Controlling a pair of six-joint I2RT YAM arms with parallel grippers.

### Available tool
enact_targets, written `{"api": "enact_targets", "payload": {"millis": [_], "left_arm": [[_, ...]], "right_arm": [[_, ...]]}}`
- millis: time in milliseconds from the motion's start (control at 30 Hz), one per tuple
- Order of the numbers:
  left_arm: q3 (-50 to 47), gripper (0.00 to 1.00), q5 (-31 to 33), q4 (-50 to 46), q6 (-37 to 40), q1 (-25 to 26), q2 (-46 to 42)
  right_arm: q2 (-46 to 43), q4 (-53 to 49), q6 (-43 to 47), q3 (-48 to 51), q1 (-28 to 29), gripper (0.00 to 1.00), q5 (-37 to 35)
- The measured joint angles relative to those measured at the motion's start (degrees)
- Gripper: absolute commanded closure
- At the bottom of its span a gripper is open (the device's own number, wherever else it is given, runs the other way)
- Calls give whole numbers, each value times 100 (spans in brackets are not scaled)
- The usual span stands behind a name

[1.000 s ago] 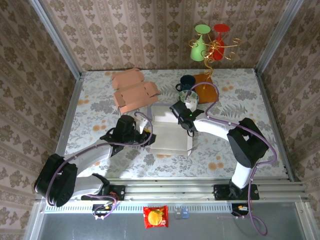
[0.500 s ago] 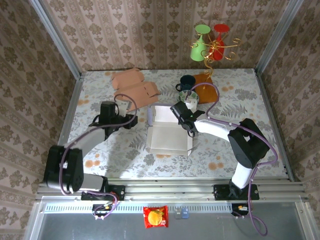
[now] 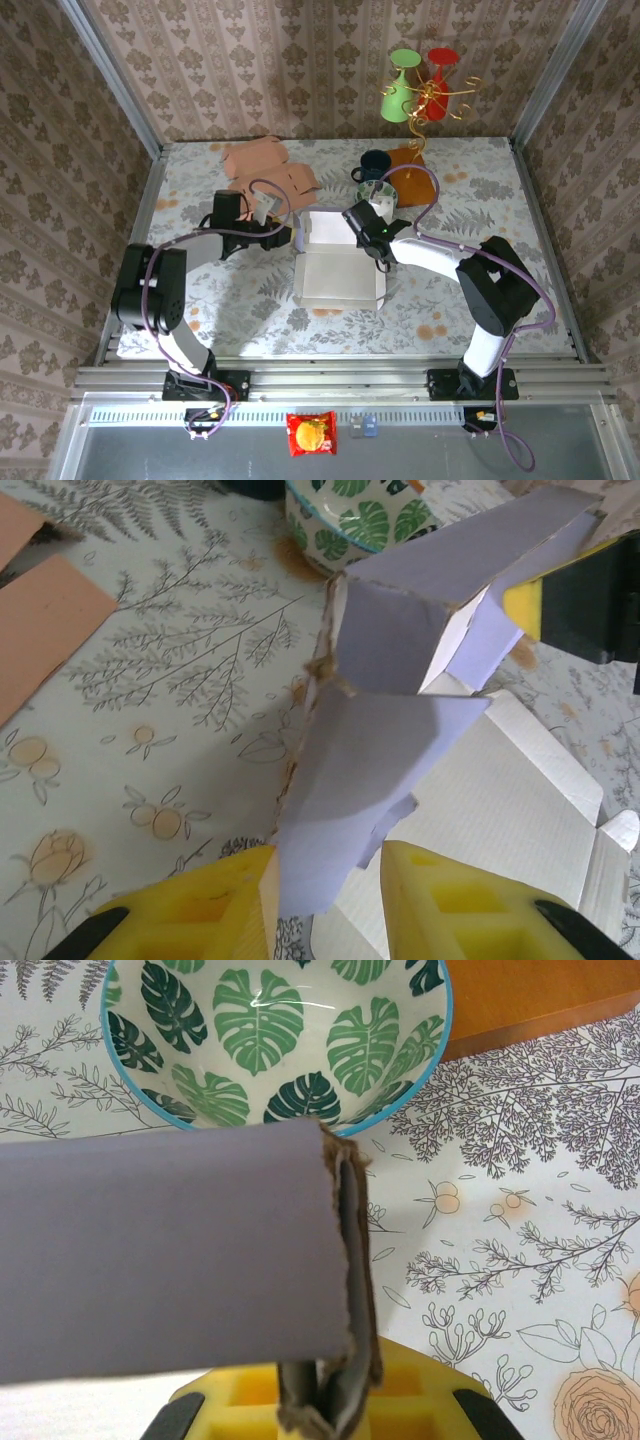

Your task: Fold the paper box

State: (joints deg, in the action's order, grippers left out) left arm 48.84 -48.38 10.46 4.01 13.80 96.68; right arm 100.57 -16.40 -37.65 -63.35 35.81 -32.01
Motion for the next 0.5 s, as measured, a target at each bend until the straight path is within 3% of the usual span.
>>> {"api": "enact_targets", "payload": {"millis": [500], "left_arm": [[435,74,-50,90,59,236,398]], "right_arm": [[52,120,4,-31,-20,100,81]]}}
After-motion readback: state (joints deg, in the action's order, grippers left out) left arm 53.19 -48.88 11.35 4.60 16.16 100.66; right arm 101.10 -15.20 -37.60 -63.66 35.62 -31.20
